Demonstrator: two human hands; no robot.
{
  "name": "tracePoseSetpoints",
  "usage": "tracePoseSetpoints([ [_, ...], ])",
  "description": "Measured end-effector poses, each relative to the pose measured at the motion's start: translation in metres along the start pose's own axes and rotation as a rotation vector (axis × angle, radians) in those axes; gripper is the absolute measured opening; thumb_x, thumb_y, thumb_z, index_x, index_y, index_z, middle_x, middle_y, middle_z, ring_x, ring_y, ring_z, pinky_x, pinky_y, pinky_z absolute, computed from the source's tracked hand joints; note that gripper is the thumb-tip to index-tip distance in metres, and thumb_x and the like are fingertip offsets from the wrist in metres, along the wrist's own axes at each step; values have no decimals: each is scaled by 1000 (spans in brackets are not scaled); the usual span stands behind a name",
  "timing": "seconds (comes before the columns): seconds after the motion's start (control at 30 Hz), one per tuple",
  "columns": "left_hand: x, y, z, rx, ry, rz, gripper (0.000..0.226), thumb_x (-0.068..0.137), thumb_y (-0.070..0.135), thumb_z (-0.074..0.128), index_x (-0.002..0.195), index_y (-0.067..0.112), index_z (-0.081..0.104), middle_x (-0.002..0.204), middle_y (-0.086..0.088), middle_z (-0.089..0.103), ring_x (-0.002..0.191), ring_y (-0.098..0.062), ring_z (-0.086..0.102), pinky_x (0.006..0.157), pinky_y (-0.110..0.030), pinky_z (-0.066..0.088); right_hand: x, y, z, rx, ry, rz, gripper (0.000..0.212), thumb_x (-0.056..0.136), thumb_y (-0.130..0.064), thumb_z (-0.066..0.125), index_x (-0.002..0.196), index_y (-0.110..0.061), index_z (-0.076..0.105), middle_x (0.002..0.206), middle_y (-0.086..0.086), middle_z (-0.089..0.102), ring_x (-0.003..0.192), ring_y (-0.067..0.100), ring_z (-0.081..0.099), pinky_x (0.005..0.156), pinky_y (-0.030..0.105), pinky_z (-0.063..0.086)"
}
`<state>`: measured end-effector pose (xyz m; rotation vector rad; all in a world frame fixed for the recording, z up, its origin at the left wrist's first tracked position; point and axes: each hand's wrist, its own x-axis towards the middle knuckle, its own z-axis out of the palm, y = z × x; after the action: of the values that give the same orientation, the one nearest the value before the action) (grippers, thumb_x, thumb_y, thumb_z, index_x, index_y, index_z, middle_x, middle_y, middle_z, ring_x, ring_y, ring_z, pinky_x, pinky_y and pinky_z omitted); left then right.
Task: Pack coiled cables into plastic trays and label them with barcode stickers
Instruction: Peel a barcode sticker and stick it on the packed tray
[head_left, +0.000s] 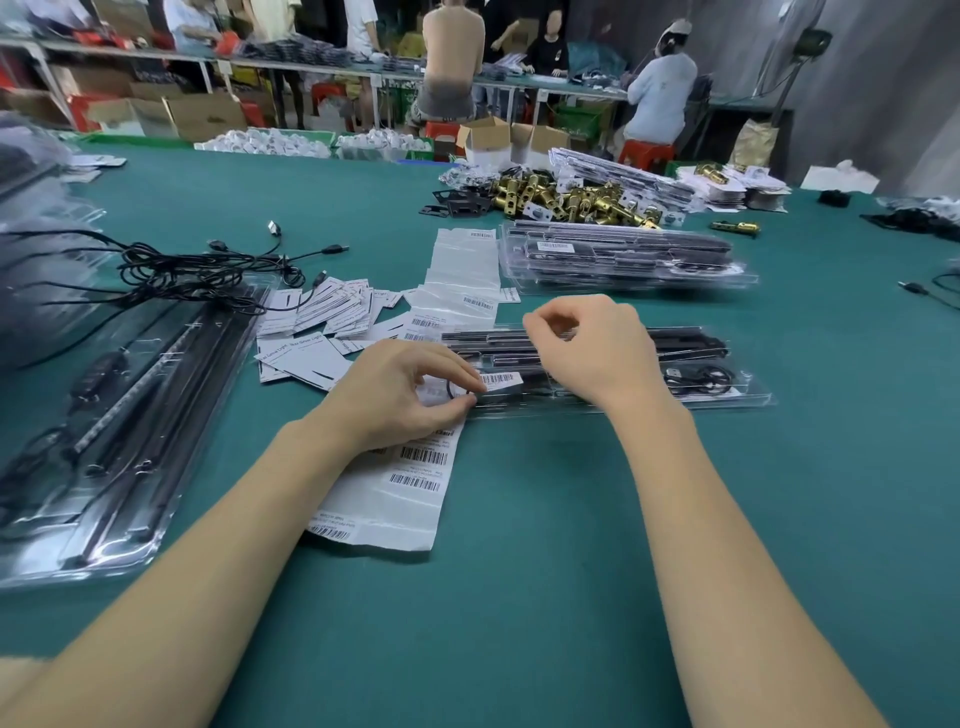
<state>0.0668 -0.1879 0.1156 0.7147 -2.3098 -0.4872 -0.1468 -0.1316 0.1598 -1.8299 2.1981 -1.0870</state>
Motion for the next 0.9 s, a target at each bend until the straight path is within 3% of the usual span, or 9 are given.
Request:
tracePoseSetpoints([
  [0.07, 0, -2, -1, -4, 3, -1, 16, 80, 22, 80, 92, 32, 81, 95, 21, 75, 94, 1, 68, 73, -19, 50, -14, -1, 7, 141, -13, -142, 26, 93, -49, 54, 99, -36, 76, 103, -16, 75, 109, 5, 63, 97, 33, 51],
  [0.13, 0, -3, 0, -7, 11, -6, 16, 80, 22, 81, 92, 32, 81, 94, 20, 75, 93, 1, 68, 75, -26, 53, -28, 1, 22, 150, -143, -224, 32, 95, -49, 48, 111, -40, 75, 124, -8, 70, 135, 6, 47, 118, 40, 30],
  [0.23, -1, -4, 1, -46, 33, -45, 17, 77, 21, 84, 91, 30, 82, 94, 20, 75, 90, 2, 69, 81, -33, 56, -36, 10, 35, 157, -237, -219, 36, 97, -50, 43, 112, -41, 74, 116, -7, 74, 144, 1, 33, 124, 47, 7],
  [0.47, -1, -6, 1, -101, -9, -77, 16, 78, 23, 84, 92, 31, 82, 93, 20, 75, 96, -1, 69, 87, -36, 56, -32, 32, 30, 153, -236, -174, 32, 94, -58, 46, 99, -48, 77, 108, -21, 74, 142, -2, 36, 124, 38, 1],
  [0.6, -1, -10, 1, -151, -23, -126, 14, 79, 22, 84, 91, 30, 82, 93, 19, 76, 101, 3, 67, 83, -14, 48, -31, 36, 28, 195, -139, -119, 29, 86, -63, 50, 86, -52, 76, 109, -17, 75, 129, -1, 51, 124, 41, 12],
  [0.7, 0, -7, -2, -173, -62, -146, 12, 80, 24, 83, 91, 29, 82, 95, 19, 76, 103, 5, 66, 78, -6, 42, -32, 37, 27, 227, 29, -88, 31, 88, -57, 54, 72, -43, 77, 92, -17, 76, 111, 0, 60, 110, 42, 38],
  [0.77, 6, -1, -7, -150, -47, -210, 11, 81, 33, 81, 92, 33, 80, 103, 20, 74, 107, 5, 63, 85, -17, 45, -30, 40, 26, 248, 161, -27, 39, 93, -48, 56, 61, -37, 73, 72, -21, 72, 90, 0, 64, 86, 35, 51],
  [0.83, 16, 5, -17, -106, 5, -429, 24, 83, 47, 75, 103, 34, 73, 115, 17, 67, 108, -2, 61, 91, -31, 47, -27, 44, 24, 247, 260, 54, 45, 96, -44, 54, 54, -35, 68, 56, -23, 64, 63, 1, 59, 67, 27, 46],
  [0.9, 24, 9, -29, -115, -26, -714, 44, 85, 57, 67, 116, 25, 63, 111, 5, 66, 96, -12, 66, 85, -36, 50, -26, 44, 25, 259, 303, 116, 48, 97, -44, 51, 55, -30, 69, 50, -19, 60, 52, 5, 54, 59, 25, 40],
])
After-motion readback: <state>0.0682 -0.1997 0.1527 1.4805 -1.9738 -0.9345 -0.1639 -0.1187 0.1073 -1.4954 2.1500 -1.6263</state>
